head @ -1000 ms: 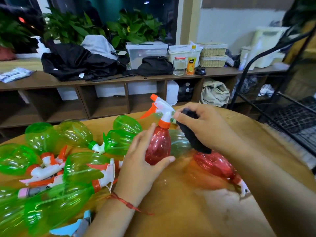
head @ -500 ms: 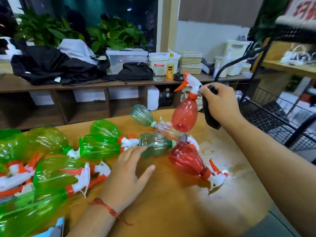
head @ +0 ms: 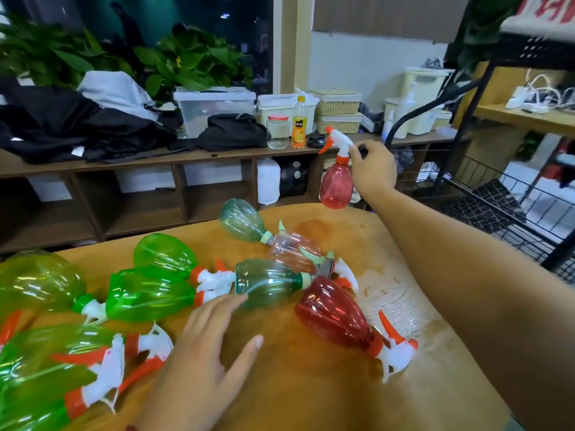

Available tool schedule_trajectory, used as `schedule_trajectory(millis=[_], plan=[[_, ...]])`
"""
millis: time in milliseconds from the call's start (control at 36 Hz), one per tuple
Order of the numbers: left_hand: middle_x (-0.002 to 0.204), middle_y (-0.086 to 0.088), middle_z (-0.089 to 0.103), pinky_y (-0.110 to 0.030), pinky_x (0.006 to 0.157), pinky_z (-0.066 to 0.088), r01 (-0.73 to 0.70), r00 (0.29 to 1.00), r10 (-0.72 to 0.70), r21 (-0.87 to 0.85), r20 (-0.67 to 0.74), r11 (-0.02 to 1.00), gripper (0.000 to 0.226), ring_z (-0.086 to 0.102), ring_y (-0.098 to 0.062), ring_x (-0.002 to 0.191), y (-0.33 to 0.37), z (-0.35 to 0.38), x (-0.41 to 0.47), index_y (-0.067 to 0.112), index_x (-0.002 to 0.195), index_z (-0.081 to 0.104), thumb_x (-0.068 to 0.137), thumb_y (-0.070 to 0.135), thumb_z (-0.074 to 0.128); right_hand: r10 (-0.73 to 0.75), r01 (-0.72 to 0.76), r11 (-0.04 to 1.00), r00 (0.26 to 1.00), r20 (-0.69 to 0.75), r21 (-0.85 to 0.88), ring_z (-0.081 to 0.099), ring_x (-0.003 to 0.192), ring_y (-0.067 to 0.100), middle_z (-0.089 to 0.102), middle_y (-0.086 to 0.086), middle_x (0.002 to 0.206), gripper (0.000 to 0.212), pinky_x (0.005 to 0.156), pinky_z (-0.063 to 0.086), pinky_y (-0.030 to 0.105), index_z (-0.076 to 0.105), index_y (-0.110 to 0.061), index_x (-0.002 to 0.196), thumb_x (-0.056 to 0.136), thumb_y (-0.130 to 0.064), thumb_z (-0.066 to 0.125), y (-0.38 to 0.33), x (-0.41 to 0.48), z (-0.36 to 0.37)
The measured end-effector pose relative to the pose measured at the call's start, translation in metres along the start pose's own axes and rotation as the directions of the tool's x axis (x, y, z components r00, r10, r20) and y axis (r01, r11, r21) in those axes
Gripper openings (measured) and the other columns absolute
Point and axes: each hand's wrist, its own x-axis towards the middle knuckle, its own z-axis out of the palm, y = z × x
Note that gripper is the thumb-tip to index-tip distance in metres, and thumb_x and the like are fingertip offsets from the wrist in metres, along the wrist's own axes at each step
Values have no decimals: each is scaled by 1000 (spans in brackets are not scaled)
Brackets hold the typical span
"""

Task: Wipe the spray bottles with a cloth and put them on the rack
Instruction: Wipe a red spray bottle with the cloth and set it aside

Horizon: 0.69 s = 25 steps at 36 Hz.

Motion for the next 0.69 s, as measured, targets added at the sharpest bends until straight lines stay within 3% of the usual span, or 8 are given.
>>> schedule_trajectory(millis=[111,194,306,389,528,639,694], plan=[[147,43,37,-32,108,46,-4,1000,4,12,15,1000,63,32,14,142,-1,-1,1,54,147,44,90,80,48,19,-19,1000,1000,4,-1,68,89,21,73,-2,104,28,75,47,32,75,-23,104,106,-42,54,13,13,21],[146,47,32,-23,110,33,12,999,-13,28,39,1000,62,26,19,142,-2,-1,2,57,147,42,89,80,48,30,-30,999,999,41,-11,68,85,19,73,-3,98,28,72,50,33,75,-25,103,106,-43,54,22,13,37],[147,49,27,-21,110,32,21,999,-23,40,45,999,66,25,19,142,-1,-3,1,55,148,42,88,84,42,35,-36,999,997,65,17,64,85,13,70,-8,95,25,67,43,27,74,-25,108,106,-42,55,34,2,52],[146,51,27,-20,108,32,32,998,-34,40,46,999,65,26,20,141,0,-3,1,54,147,44,89,82,42,49,-53,997,997,62,53,63,90,11,68,-9,99,25,74,42,27,72,-23,112,106,-40,56,35,0,52],[139,62,16,-14,103,31,26,997,-31,66,72,998,58,16,29,137,5,-4,1,57,146,40,94,81,47,22,-27,998,996,92,54,67,96,13,71,-10,102,20,88,54,37,72,-30,107,103,-45,58,33,1,48],[140,61,16,-19,104,41,29,997,-33,54,75,998,56,16,29,137,7,-7,1,57,145,40,93,74,49,41,-50,996,992,119,71,62,122,16,67,-3,137,44,101,49,34,60,-24,145,106,-44,60,24,-7,38],[144,53,25,-23,107,43,22,998,-24,32,61,999,56,24,21,141,4,-7,0,54,147,42,96,77,48,61,-72,993,991,116,96,60,131,20,63,0,146,53,107,49,38,53,-23,152,105,-46,60,20,-10,31]])
